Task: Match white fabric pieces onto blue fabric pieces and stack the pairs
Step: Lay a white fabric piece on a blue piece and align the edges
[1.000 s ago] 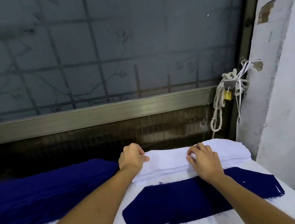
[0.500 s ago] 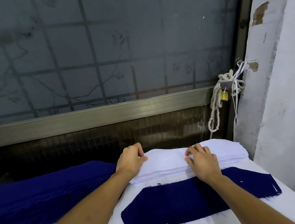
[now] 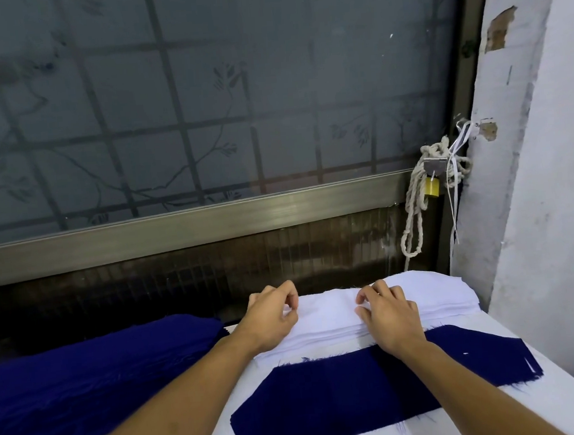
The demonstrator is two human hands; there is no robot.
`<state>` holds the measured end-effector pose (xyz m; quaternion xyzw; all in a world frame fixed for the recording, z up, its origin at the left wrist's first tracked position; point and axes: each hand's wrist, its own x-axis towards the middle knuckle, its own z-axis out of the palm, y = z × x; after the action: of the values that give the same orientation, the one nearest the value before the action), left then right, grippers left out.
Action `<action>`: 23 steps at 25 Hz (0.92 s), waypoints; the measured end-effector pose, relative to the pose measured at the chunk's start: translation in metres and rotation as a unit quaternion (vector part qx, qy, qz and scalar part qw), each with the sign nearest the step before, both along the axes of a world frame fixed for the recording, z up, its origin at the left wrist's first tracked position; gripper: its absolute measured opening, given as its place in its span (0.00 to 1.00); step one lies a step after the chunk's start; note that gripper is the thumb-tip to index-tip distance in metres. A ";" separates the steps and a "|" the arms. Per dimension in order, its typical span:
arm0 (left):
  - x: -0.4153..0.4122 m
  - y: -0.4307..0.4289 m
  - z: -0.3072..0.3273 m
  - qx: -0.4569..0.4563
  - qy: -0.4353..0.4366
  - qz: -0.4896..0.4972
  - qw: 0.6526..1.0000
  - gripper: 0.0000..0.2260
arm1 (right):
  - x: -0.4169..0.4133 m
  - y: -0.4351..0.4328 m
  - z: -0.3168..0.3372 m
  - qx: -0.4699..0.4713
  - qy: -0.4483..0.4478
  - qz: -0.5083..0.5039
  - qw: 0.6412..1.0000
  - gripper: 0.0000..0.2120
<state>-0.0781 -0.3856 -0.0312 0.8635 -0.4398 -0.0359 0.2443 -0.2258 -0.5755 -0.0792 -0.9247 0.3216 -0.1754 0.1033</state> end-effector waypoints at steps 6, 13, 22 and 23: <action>-0.008 -0.003 0.018 -0.035 0.007 0.029 0.999 0.05 | 0.006 0.011 0.012 -0.003 0.009 0.006 1.000 0.21; -0.030 0.023 0.067 -0.016 -0.112 -0.035 0.993 0.04 | 0.024 0.064 0.057 -0.005 -0.139 0.153 0.978 0.08; -0.040 0.151 0.115 -0.132 -0.042 0.067 0.988 0.05 | -0.034 0.105 0.104 0.189 -0.092 0.171 0.963 0.02; -0.041 0.171 0.118 -0.140 -0.037 0.076 0.986 0.04 | -0.040 0.113 0.107 0.197 -0.075 0.173 0.962 0.02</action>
<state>-0.1190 -0.2141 0.0865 0.8522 -0.3826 0.0770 0.3486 -0.2660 -0.4625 0.0274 -0.9119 0.1758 -0.1571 0.3359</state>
